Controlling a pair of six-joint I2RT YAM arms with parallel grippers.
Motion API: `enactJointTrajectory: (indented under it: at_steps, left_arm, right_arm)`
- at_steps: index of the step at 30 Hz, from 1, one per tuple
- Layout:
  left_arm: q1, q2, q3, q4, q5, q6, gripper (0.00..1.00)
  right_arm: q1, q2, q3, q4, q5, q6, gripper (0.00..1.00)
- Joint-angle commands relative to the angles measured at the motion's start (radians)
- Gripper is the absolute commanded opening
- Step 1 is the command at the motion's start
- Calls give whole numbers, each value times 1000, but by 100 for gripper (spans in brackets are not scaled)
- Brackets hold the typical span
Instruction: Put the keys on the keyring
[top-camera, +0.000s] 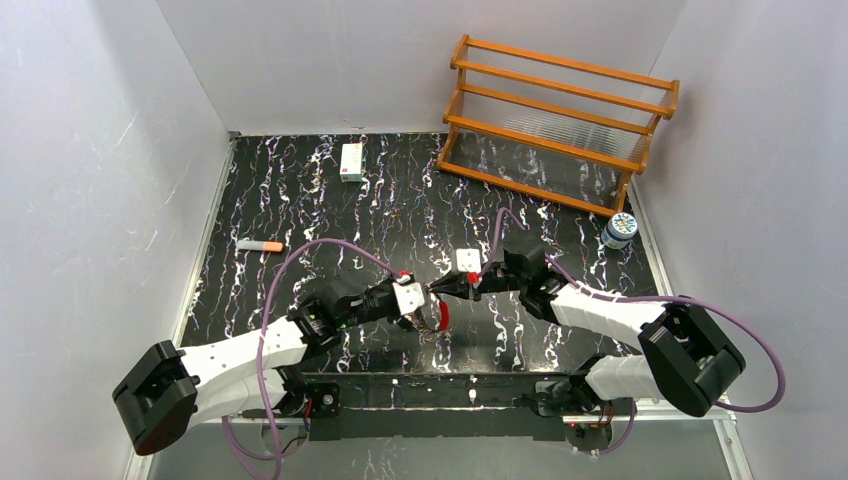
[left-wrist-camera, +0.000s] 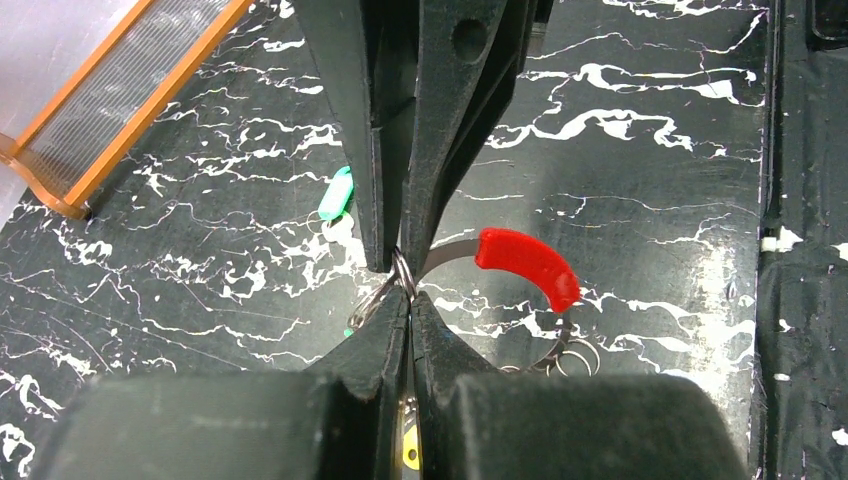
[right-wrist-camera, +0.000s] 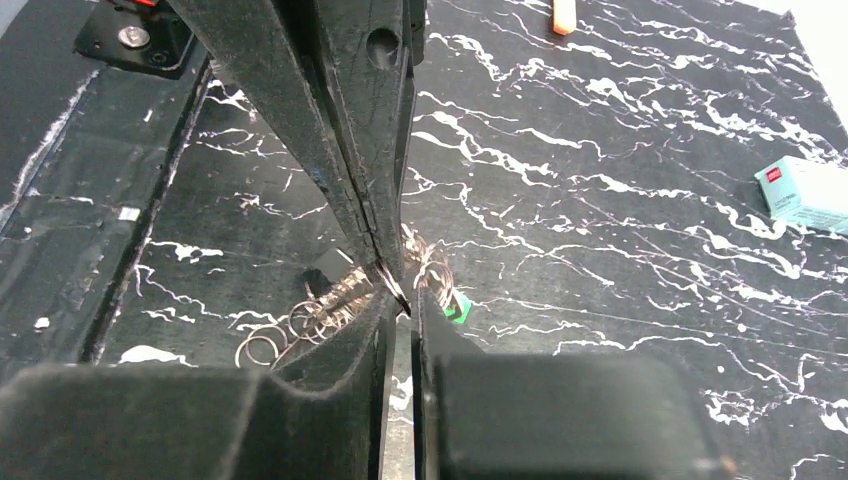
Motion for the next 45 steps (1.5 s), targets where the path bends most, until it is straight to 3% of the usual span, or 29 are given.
enactJointTrajectory:
  at_steps: [1, 4, 9, 15, 24, 33, 43, 45]
  left_arm:
    - [-2, -4, 39, 1, 22, 5, 0]
    - [-3, -12, 39, 0, 14, 5, 0]
    - [-2, -56, 19, 3, -44, 8, 30]
    - [-3, -152, -58, 73, -142, -53, 42]
    - [-2, -201, -153, 213, -160, -195, 36]
    - [-3, -162, -219, 384, -111, -270, 28]
    - [-2, -97, -211, 476, -54, -282, 33]
    - [-3, -86, -210, 483, -41, -282, 26]
  right_arm:
    - [4, -20, 34, -28, -31, -43, 6]
    - [4, -16, 19, 16, -22, 1, 1]
    - [3, -6, -35, 180, 19, 156, 1]
    - [0, 22, -119, 457, 54, 368, 1]
    - [-10, 99, -185, 777, 55, 593, 1]
    - [-22, 113, -198, 838, 33, 608, 1]
    - [-23, 125, -192, 848, 8, 618, 1]
    - [-22, 129, -190, 850, 8, 622, 1]
